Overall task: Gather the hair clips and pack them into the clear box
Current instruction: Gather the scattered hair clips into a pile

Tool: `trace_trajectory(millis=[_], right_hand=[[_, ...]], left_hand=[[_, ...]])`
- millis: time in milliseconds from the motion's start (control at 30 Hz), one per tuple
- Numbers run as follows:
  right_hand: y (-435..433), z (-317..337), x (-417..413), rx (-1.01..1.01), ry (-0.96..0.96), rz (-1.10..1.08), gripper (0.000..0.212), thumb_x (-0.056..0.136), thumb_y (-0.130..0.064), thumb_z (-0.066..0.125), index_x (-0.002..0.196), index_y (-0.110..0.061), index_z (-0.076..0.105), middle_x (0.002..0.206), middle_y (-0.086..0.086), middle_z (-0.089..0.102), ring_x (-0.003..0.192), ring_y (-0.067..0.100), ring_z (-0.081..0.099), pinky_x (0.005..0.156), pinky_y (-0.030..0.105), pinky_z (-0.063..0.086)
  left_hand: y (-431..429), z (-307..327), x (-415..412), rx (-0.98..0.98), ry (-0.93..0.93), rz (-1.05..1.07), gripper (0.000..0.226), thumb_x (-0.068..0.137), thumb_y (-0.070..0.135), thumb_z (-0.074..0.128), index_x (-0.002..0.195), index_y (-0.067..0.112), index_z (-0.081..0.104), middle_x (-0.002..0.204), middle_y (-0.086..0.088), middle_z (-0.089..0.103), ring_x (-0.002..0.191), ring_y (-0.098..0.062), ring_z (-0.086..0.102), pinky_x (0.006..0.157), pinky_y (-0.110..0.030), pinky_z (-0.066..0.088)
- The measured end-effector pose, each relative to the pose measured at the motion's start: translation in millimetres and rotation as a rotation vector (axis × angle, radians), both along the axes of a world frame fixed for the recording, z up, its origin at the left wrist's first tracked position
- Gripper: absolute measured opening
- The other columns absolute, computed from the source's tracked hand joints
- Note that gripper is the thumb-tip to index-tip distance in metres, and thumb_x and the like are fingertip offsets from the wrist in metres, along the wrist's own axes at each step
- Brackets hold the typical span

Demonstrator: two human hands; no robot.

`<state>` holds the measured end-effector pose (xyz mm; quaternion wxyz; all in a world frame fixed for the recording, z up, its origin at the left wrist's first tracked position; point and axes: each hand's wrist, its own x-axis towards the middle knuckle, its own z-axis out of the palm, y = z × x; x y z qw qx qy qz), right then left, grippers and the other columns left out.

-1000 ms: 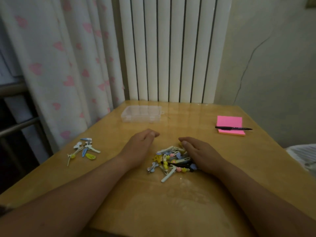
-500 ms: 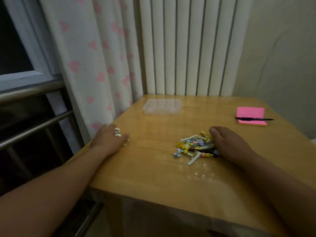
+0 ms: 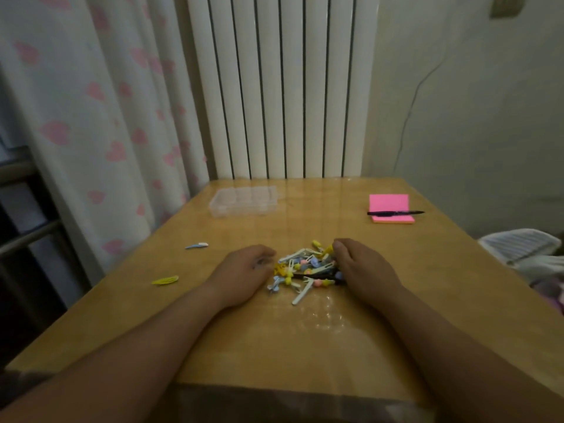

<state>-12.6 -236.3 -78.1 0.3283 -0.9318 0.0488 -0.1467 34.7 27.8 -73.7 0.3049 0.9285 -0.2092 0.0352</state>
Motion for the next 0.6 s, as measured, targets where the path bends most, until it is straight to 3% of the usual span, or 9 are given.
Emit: trace_trajectory(millis=[100, 200, 300, 367, 433, 500, 600], right_hand=[[1, 2, -4, 0.006, -0.007, 0.018, 0.042, 0.111, -0.043, 0.034, 0.135, -0.026, 0.065, 0.129, 0.001, 0.069, 0.113, 0.020, 0.063, 0.092, 0.036, 0.046], [-2, 2, -4, 0.015, -0.015, 0.013, 0.044, 0.111, -0.042, 0.033, 0.143, -0.026, 0.061, 0.140, 0.001, 0.065, 0.124, 0.020, 0.059, 0.099, 0.036, 0.044], [-2, 3, -3, 0.039, -0.005, 0.032, 0.044, 0.111, -0.042, 0.033, 0.143, -0.027, 0.059, 0.137, -0.001, 0.065, 0.097, 0.008, 0.061, 0.092, 0.032, 0.042], [-1, 2, -2, 0.048, -0.011, 0.041, 0.045, 0.111, -0.044, 0.033, 0.146, -0.028, 0.058, 0.139, -0.002, 0.064, 0.093, 0.004, 0.059, 0.092, 0.030, 0.042], [-1, 0, 0, 0.041, -0.015, 0.043, 0.048, 0.111, -0.046, 0.032, 0.148, -0.028, 0.055, 0.145, -0.003, 0.062, 0.113, 0.012, 0.062, 0.098, 0.032, 0.043], [-1, -2, 2, 0.030, -0.007, 0.042, 0.049, 0.111, -0.047, 0.031, 0.150, -0.027, 0.054, 0.149, -0.003, 0.060, 0.129, 0.016, 0.057, 0.103, 0.033, 0.042], [-1, -1, 1, 0.027, -0.010, 0.043, 0.049, 0.111, -0.046, 0.032, 0.149, -0.027, 0.055, 0.148, -0.002, 0.060, 0.130, 0.017, 0.057, 0.103, 0.033, 0.042]], left_hand=[[-37, 1, -8, -0.050, 0.034, -0.092, 0.033, 0.108, 0.025, 0.053, 0.138, 0.026, 0.066, 0.129, 0.003, 0.071, 0.099, -0.010, 0.065, 0.084, -0.025, 0.049], [-44, 1, -8, -0.141, 0.026, -0.064, 0.035, 0.110, 0.025, 0.045, 0.140, 0.028, 0.064, 0.139, 0.008, 0.064, 0.120, -0.009, 0.059, 0.099, -0.029, 0.047], [-11, 3, 2, -0.168, -0.128, 0.135, 0.034, 0.107, 0.024, 0.049, 0.137, 0.025, 0.065, 0.142, 0.006, 0.062, 0.131, -0.014, 0.055, 0.111, -0.033, 0.042], [25, 5, 20, 0.027, -0.206, 0.348, 0.039, 0.103, 0.036, 0.051, 0.139, 0.028, 0.062, 0.149, -0.001, 0.058, 0.137, -0.023, 0.052, 0.117, -0.044, 0.038], [62, 6, 34, 0.262, -0.101, 0.538, 0.046, 0.101, 0.048, 0.046, 0.145, 0.035, 0.055, 0.156, -0.003, 0.051, 0.145, -0.028, 0.044, 0.119, -0.054, 0.030], [83, 4, 40, 0.272, 0.045, 0.531, 0.046, 0.103, 0.047, 0.046, 0.147, 0.035, 0.055, 0.156, -0.004, 0.052, 0.143, -0.030, 0.048, 0.117, -0.051, 0.033], [82, -3, 34, 0.101, 0.017, 0.384, 0.035, 0.105, 0.031, 0.056, 0.139, 0.026, 0.065, 0.142, -0.004, 0.066, 0.128, -0.028, 0.061, 0.102, -0.034, 0.045]])
